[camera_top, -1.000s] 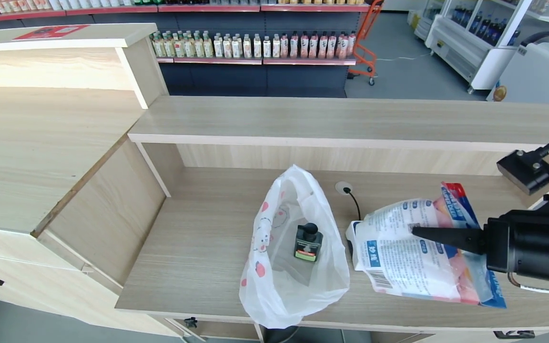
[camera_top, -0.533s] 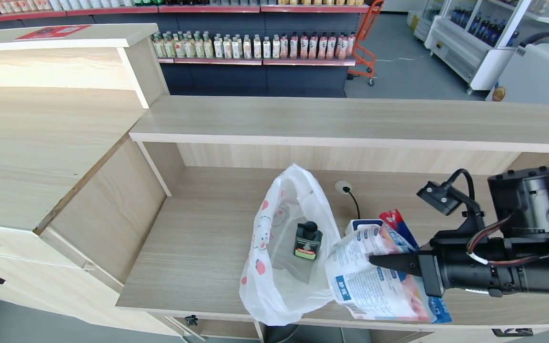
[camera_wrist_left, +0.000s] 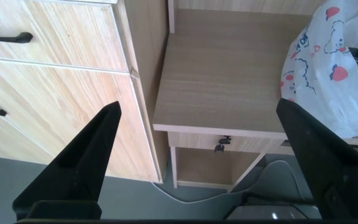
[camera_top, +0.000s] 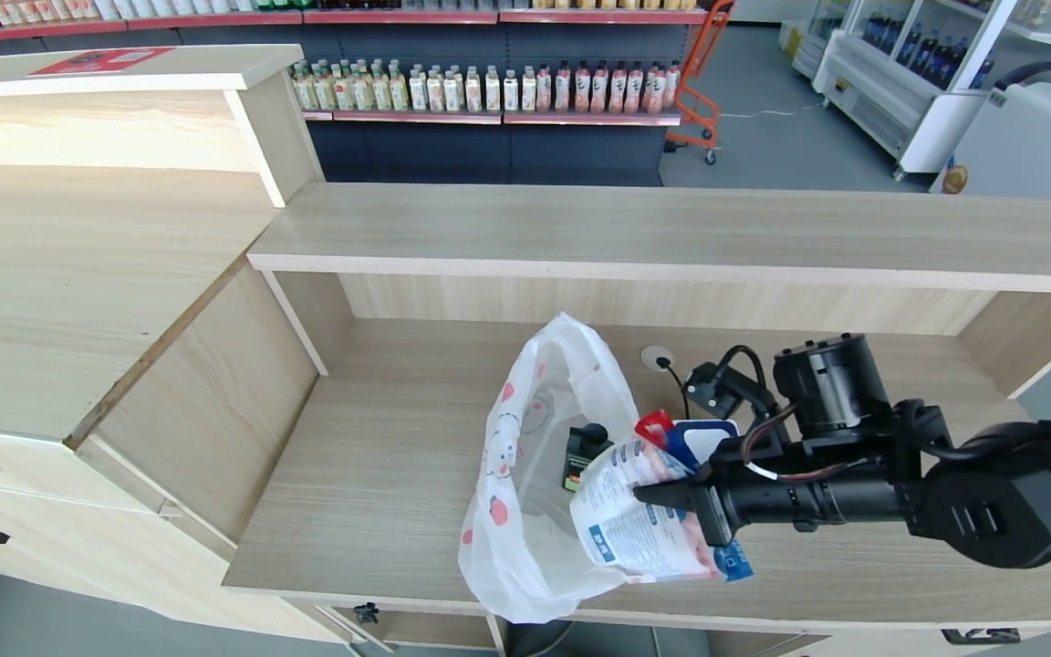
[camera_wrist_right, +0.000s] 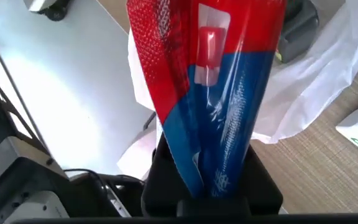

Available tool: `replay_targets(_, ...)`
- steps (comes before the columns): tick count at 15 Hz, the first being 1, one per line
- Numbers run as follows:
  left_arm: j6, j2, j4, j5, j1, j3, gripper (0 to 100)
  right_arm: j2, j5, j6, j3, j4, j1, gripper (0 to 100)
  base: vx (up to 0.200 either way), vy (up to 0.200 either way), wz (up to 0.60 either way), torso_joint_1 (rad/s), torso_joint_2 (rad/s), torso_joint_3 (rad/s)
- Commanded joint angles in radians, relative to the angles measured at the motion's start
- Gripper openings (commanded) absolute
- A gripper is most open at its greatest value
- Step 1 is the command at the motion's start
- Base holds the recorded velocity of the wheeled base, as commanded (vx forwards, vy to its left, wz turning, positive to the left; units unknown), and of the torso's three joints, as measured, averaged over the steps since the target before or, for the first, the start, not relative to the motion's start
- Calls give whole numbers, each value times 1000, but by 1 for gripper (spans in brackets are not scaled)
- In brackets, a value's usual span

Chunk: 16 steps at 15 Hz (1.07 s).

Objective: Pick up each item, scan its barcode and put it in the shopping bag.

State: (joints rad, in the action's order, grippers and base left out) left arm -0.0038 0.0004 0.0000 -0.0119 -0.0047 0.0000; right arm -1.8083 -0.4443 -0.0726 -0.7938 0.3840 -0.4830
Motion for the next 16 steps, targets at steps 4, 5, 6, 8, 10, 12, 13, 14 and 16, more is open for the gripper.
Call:
replay_targets(4, -1, 0, 0, 0, 0, 0, 100, -178, -1, -62, -151, 12, -31, 0, 0, 0, 0, 0, 0, 0)
replay_targets(5, -1, 0, 0, 0, 0, 0, 100, -200, -2, -64, -168, 24, -37, 0, 0, 0, 0, 0, 0, 0)
replay_targets(6, -1, 0, 0, 0, 0, 0, 100, -224, -2, -64, -188, 41, -45, 0, 0, 0, 0, 0, 0, 0)
replay_targets(8, -1, 0, 0, 0, 0, 0, 100, -296, 2, -93, -235, 72, -55, 0, 0, 0, 0, 0, 0, 0)
replay_targets(10, -1, 0, 0, 0, 0, 0, 100, -342, 4, -168, -258, 72, -52, 0, 0, 0, 0, 0, 0, 0)
replay_targets(12, -1, 0, 0, 0, 0, 0, 100, -384, 4, -200, -298, 72, -54, 0, 0, 0, 0, 0, 0, 0)
replay_targets(13, -1, 0, 0, 0, 0, 0, 100, -399, 4, -208, -317, 72, -55, 0, 0, 0, 0, 0, 0, 0)
replay_targets(14, -1, 0, 0, 0, 0, 0, 100, -410, 6, -208, -332, 72, -55, 0, 0, 0, 0, 0, 0, 0)
replay_targets(16, -1, 0, 0, 0, 0, 0, 100, -437, 7, -208, -367, 72, -57, 0, 0, 0, 0, 0, 0, 0)
